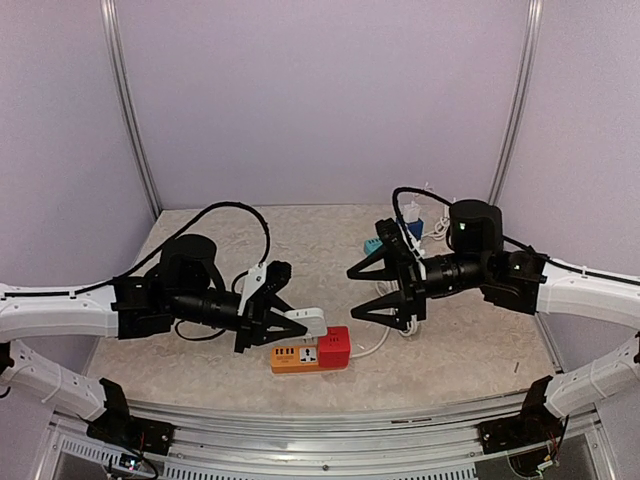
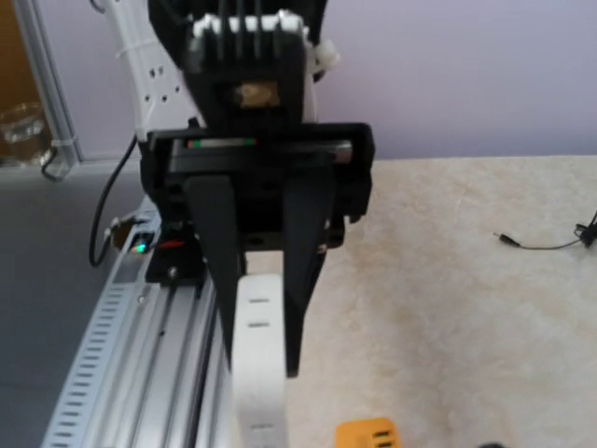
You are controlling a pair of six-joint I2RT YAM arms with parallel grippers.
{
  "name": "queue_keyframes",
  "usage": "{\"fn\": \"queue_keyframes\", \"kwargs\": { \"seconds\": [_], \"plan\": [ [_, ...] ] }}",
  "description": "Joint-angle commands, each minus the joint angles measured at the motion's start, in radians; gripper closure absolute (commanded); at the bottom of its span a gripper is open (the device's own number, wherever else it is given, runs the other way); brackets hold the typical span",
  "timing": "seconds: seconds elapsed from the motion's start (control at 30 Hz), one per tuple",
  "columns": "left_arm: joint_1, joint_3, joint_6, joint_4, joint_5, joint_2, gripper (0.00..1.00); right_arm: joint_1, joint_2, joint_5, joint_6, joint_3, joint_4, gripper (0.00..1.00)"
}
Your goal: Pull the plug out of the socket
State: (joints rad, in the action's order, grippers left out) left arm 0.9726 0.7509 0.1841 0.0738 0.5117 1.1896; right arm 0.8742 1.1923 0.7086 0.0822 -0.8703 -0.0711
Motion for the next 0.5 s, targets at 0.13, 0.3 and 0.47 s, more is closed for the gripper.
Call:
{"fn": "queue_keyframes", "kwargs": {
  "seconds": [0.13,0.3,0.47],
  "plan": [
    [0.032,0.076,0.023,0.0,-0.024,0.066,0.94,0.005,0.078,0.013,-0.039,-0.06,0.107,0.36],
    [0.039,0.102,0.019,0.003,-0.015,0.102,0.94,0.013,0.079,0.004,-0.042,-0.053,0.09,0.43],
    [0.04,0.12,0.009,0.009,-0.008,0.133,0.93,0.04,0.103,0.0,-0.02,-0.059,0.108,0.45]
  ]
}}
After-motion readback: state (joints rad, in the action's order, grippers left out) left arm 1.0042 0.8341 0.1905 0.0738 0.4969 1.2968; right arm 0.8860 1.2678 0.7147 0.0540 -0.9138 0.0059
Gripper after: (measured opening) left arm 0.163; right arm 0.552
